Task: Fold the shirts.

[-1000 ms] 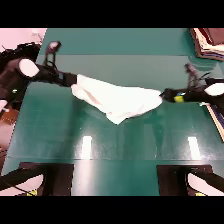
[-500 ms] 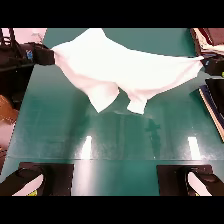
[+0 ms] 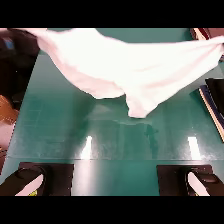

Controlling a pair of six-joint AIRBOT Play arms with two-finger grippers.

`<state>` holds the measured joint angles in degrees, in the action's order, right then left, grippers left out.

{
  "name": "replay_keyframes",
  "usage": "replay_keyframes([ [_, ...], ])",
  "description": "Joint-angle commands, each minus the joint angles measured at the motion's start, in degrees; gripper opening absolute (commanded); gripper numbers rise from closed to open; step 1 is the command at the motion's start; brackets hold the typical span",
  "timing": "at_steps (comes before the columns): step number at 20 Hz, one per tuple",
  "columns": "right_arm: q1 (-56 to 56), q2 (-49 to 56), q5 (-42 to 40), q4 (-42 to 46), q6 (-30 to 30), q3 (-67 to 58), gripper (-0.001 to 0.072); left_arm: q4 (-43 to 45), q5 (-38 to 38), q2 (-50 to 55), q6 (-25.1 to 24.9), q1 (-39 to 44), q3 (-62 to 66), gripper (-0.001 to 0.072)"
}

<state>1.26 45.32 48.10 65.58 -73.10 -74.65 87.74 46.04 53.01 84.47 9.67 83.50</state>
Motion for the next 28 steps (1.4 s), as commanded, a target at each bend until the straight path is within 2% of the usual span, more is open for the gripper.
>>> replay_keyframes([
  [1,0.04,1.88,1.09,0.63,1.22,-9.94,0.0015,2.08,-1.22,-3.48,-2.45,-0.07,7.56,0.0022],
  [5,0.04,0.63,1.88,4.02,1.44,-16.24,0.0015,2.01,-1.53,-8.81,-2.4,-0.07,10.49,0.0022],
  [12,-0.07,-4.35,1.79,11.74,1.33,-17.53,0.0015,1.66,-0.61,-16.02,-2.43,-0.07,12.37,0.0023],
  [16,-0.07,-2.32,3.58,12.02,-1.84,-15.1,0.0015,0.37,5.92,-14.62,-2.32,-0.07,8.92,0.0023],
  [21,-0.07,2.95,4.39,11.96,-3.63,-8.41,0.0015,-1.64,6.71,-10.64,-2.38,-0.07,-3.26,0.0023],
  [25,-0.04,5.6,4.55,11.96,-3.63,-11.3,0.0015,-1.64,4.13,-9.27,-2.38,-0.07,-2.99,0.0023],
  [28,-0.07,4.7,4.94,12.04,-3.61,-15.85,0.0015,-1.86,5.6,-9.29,-1.97,-0.07,2.1,0.0023],
])
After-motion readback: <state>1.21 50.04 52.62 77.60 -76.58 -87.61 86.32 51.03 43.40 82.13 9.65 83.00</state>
